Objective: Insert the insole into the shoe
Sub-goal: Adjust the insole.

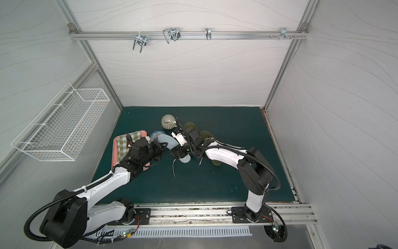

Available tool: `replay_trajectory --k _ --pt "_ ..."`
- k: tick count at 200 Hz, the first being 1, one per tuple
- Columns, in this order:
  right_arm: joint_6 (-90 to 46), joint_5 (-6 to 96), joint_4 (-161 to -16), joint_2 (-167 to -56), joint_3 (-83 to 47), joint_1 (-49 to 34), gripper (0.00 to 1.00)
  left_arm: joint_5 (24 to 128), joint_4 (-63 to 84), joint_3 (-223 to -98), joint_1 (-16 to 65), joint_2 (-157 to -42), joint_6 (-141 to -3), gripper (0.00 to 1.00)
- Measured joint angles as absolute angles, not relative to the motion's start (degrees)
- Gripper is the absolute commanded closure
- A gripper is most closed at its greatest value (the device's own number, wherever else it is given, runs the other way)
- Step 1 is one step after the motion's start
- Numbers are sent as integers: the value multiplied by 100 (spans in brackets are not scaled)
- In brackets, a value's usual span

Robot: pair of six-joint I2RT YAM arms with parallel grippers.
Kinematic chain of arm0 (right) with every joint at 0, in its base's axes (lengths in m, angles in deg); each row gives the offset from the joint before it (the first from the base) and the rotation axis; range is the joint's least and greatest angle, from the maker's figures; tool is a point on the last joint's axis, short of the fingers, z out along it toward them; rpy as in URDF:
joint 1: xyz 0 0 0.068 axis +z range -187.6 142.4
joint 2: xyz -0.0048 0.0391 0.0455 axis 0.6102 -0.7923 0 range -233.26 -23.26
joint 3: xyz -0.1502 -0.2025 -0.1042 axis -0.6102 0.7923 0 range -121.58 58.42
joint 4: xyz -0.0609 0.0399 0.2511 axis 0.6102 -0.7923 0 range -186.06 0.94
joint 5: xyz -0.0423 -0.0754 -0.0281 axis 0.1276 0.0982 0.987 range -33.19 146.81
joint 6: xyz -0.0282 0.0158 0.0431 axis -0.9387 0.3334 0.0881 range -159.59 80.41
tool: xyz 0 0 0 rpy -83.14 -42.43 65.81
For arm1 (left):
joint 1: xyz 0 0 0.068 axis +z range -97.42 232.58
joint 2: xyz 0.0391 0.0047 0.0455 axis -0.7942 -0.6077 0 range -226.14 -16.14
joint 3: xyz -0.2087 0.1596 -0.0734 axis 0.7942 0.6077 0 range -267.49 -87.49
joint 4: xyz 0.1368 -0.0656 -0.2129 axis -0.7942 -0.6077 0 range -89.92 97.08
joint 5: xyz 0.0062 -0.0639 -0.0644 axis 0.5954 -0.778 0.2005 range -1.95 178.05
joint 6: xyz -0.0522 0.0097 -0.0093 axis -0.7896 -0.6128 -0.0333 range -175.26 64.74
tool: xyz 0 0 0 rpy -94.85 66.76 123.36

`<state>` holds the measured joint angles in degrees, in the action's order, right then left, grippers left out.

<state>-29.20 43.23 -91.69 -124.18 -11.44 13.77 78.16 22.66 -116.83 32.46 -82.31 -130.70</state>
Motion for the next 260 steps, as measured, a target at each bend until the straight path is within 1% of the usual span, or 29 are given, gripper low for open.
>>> replay_trajectory --k 39,44,55,69,85,99,120,134,153,183,207,228,260 --pt "-2959 4321 -9217 -12510 -1171 1377 20 7774 2382 -11683 3259 -8288 -13091 100" --pt "-2964 4321 -9219 -12521 -1171 1377 22 7770 2401 -11683 3261 -8297 -13096 100" --pt "-3007 4314 -9224 -12545 -1173 1377 33 7759 2416 -11683 3268 -8312 -13098 100" --pt "-3049 4314 -9296 -12588 -1216 1375 42 7748 2410 -11683 3272 -8317 -13096 100" --pt "-3031 4318 -9364 -12615 -1269 1371 48 7748 2408 -11683 3283 -8319 -13096 100" --pt "-3058 4332 -9405 -12612 -1302 1371 53 7746 2410 -11681 3300 -8325 -13096 92" --pt "-3115 4353 -9506 -12604 -1354 1371 61 7704 2447 -11675 3331 -8365 -13115 74" --pt "-3180 4375 -9637 -12582 -1402 1371 65 7670 2493 -11664 3346 -8411 -13126 66" --pt "-3259 4447 -10039 -12580 -1627 1349 68 7615 2515 -11661 3357 -8481 -13102 62" --pt "-3283 4506 -10854 -12547 -2086 1187 70 7495 2482 -11685 3370 -8540 -12886 60" --pt "-3259 4504 -11418 -12350 -2130 875 70 7412 2194 -11906 3366 -8540 -12534 60" --pt "-3228 4522 -11674 -11891 -1835 483 71 7440 1805 -12171 3327 -8518 -12023 60" --pt "-3106 4544 -11853 -10717 -952 -76 71 7569 1083 -12632 3084 -8531 -11127 60"
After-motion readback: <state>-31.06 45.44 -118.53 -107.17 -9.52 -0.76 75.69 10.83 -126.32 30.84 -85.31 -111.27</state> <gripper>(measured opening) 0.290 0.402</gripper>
